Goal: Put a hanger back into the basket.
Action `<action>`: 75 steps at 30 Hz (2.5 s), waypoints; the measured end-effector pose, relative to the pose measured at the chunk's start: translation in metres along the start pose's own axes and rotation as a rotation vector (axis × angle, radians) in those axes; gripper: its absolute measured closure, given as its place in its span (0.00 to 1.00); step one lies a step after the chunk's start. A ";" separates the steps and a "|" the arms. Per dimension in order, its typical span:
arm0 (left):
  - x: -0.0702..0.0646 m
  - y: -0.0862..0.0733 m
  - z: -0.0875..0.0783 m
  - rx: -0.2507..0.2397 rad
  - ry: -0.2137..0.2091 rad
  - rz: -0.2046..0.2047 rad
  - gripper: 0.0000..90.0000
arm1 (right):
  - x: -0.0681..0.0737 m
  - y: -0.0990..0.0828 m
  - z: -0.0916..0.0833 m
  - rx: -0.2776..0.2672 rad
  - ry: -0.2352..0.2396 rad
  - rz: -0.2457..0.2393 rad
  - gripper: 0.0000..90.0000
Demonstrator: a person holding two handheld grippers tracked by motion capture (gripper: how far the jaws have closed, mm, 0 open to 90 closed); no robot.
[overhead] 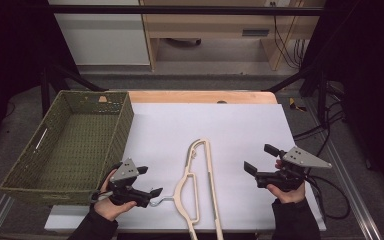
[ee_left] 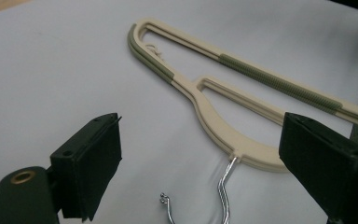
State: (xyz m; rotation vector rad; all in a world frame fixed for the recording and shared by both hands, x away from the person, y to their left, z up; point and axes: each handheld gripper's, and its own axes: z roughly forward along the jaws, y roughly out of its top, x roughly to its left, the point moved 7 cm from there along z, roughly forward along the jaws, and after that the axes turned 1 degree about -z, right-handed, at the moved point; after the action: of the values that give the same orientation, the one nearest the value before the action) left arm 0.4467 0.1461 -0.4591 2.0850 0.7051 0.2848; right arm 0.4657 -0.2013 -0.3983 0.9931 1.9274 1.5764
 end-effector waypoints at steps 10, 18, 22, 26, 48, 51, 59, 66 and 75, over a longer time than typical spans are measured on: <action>-0.010 -0.014 0.024 0.093 -0.058 0.033 0.28 | 0.002 -0.003 0.005 0.014 0.014 -0.009 0.06; -0.011 -0.024 0.039 0.174 -0.103 0.050 0.39 | 0.005 -0.006 0.009 0.025 0.025 -0.007 0.06; -0.012 -0.029 0.046 0.217 -0.117 0.067 0.46 | 0.006 -0.007 0.010 0.035 0.027 -0.007 0.06; -0.013 -0.030 0.051 0.237 -0.133 0.073 0.58 | 0.006 -0.008 0.011 0.037 0.028 -0.013 0.06; -0.015 -0.036 0.056 0.279 -0.219 0.126 0.90 | 0.010 -0.013 0.018 0.059 0.043 -0.013 0.06; -0.015 -0.035 0.055 0.272 -0.224 0.131 0.91 | 0.010 -0.013 0.018 0.059 0.045 -0.015 0.07; -0.018 -0.035 0.053 0.279 -0.244 0.168 0.93 | 0.012 -0.014 0.020 0.066 0.052 -0.017 0.07; -0.028 -0.029 0.048 0.272 -0.252 0.195 0.98 | 0.024 -0.016 0.026 0.080 0.087 -0.029 0.08; -0.032 -0.019 0.042 0.243 -0.229 0.130 0.98 | 0.046 -0.015 0.034 0.109 0.125 -0.046 0.10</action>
State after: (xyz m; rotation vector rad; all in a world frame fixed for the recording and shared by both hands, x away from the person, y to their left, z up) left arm 0.4319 0.1071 -0.4963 2.3529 0.4860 0.0303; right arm 0.4581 -0.1458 -0.4171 0.9052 2.1251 1.5550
